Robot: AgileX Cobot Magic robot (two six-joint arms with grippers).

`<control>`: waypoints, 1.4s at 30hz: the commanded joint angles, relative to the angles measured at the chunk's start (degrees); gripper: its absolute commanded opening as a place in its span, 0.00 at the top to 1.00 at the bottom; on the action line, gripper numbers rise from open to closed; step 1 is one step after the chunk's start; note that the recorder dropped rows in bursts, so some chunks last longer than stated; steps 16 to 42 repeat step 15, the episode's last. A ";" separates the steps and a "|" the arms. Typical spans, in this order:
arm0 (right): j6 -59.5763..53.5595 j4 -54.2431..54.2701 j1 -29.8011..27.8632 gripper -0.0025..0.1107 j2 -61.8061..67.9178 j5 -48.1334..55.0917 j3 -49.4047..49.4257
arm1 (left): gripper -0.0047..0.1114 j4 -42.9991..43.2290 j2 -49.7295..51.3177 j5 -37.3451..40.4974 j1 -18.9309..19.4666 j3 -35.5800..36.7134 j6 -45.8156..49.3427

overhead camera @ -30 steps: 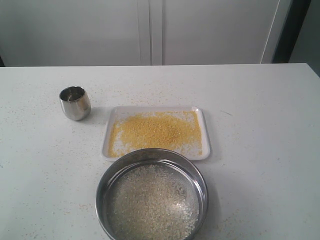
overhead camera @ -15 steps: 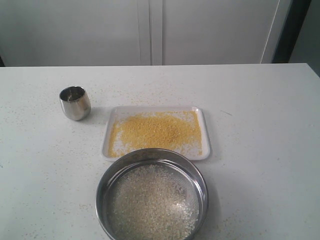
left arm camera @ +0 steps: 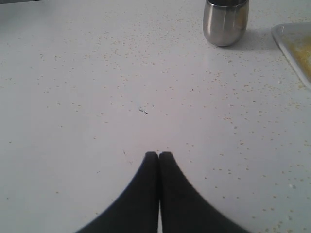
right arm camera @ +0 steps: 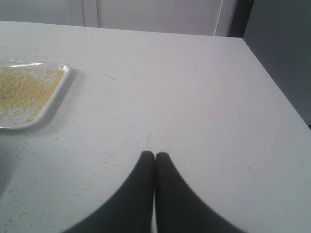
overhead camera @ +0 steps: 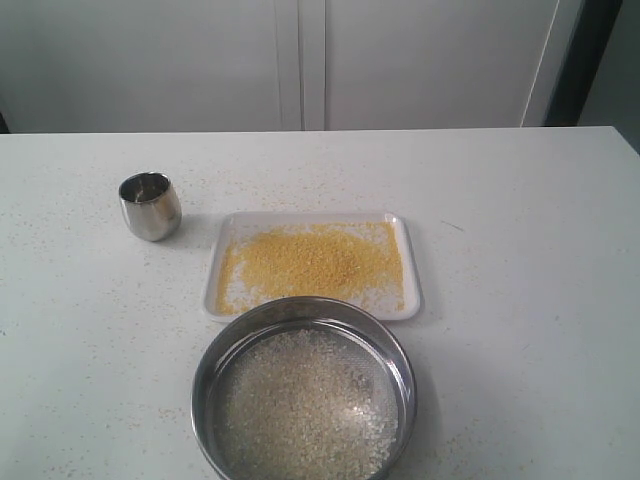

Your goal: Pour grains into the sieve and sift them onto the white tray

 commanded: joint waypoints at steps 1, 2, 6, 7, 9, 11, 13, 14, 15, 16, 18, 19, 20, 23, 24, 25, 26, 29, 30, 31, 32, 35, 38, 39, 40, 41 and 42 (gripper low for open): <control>-0.43 -0.07 -0.46 0.98 -0.32 -0.85 0.30 | 0.96 -0.61 -0.23 -0.20 0.25 0.27 0.00; -0.43 -0.07 -0.46 0.98 -0.32 -0.85 0.30 | 0.96 -0.61 -0.23 -0.20 0.25 0.27 0.00; -1.00 -0.07 -0.46 0.98 -0.32 -0.90 0.30 | 0.96 -0.61 -0.23 -0.20 0.25 0.27 0.00; -0.90 -0.07 -0.46 0.98 -0.32 -0.90 0.30 | 0.96 -0.61 -0.23 -0.20 0.25 0.27 0.00; -0.90 -0.07 -0.46 0.98 -0.32 -0.90 0.30 | 0.96 -0.61 -0.23 -0.20 0.25 0.27 0.00; -0.90 -0.07 -0.46 0.98 -0.32 -0.90 0.30 | 0.96 -0.61 -0.23 -0.20 0.25 0.27 0.00; -0.90 -0.07 -0.46 0.98 -0.32 -0.90 0.30 | 0.96 -0.61 -0.23 -0.20 0.25 0.27 0.00; -0.90 -0.07 -0.46 0.98 -0.32 -0.90 0.30 | 0.96 -0.61 -0.23 -0.20 0.25 0.27 0.00; -0.90 -0.07 -0.46 0.98 -0.32 -0.90 0.30 | 0.96 -0.61 -0.23 -0.20 0.25 0.27 0.00; -0.90 -0.07 -0.46 0.98 -0.32 -0.90 0.30 | 0.96 -0.61 -0.23 -0.20 0.25 0.27 0.00; -0.90 -0.07 -0.46 0.98 -0.32 -0.90 0.30 | 0.96 -0.61 -0.23 -0.20 0.25 0.27 0.00; -0.90 -0.07 -0.46 0.98 -0.32 -0.90 0.30 | 0.96 -0.61 -0.23 -0.20 0.25 0.27 0.00; -0.90 -0.07 -0.46 0.98 -0.32 -0.90 0.30 | 0.96 -0.61 -0.23 -0.20 0.25 0.27 0.00; -0.90 -0.07 -0.46 0.98 -0.32 -0.90 0.30 | 0.96 -0.61 -0.23 -0.20 0.25 0.27 0.00; -0.90 -0.07 -0.46 0.98 -0.32 -0.90 0.30 | 0.96 -0.61 -0.23 -0.20 0.25 0.27 0.00; -0.90 -0.07 -0.46 0.98 -0.32 -0.90 0.30 | 0.96 -0.61 -0.23 -0.20 0.25 0.27 0.00; -0.90 -0.07 -0.46 0.98 -0.32 -0.90 0.30 | 0.96 -0.61 -0.23 -0.20 0.25 0.27 0.00; -0.90 -0.07 -0.46 0.98 -0.32 -0.90 0.30 | 0.96 -0.61 -0.23 -0.20 0.25 0.27 0.00; -0.90 -0.07 -0.46 0.98 -0.32 -0.90 0.30 | 0.96 -0.61 -0.23 -0.20 0.25 0.27 0.00; -0.90 -0.07 -0.46 0.98 -0.32 -0.90 0.30 | 0.96 -0.61 -0.23 -0.20 0.25 0.27 0.00; -0.90 -0.07 -0.46 0.98 -0.32 -0.90 0.30 | 0.96 -0.61 -0.23 -0.20 0.25 0.27 0.00; -0.90 -0.07 -0.46 0.98 -0.32 -0.90 0.30 | 0.96 -0.61 -0.23 -0.20 0.25 0.27 0.00; -0.90 -0.07 -0.46 0.98 -0.32 -0.90 0.30 | 0.96 -0.61 -0.23 -0.20 0.25 0.27 0.00; -0.90 -0.07 -0.46 0.98 -0.32 -0.90 0.30 | 0.96 -0.61 -0.23 -0.20 0.25 0.27 0.00; -0.90 -0.07 -0.46 0.98 -0.32 -0.90 0.30 | 0.96 -0.61 -0.23 -0.20 0.25 0.27 0.00; -0.90 -0.07 -0.46 0.98 -0.32 -0.90 0.30 | 0.96 -0.61 -0.23 -0.20 0.25 0.27 0.00; -0.90 -0.07 -0.46 0.98 -0.32 -0.90 0.30 | 0.96 -0.61 -0.23 -0.20 0.25 0.27 0.00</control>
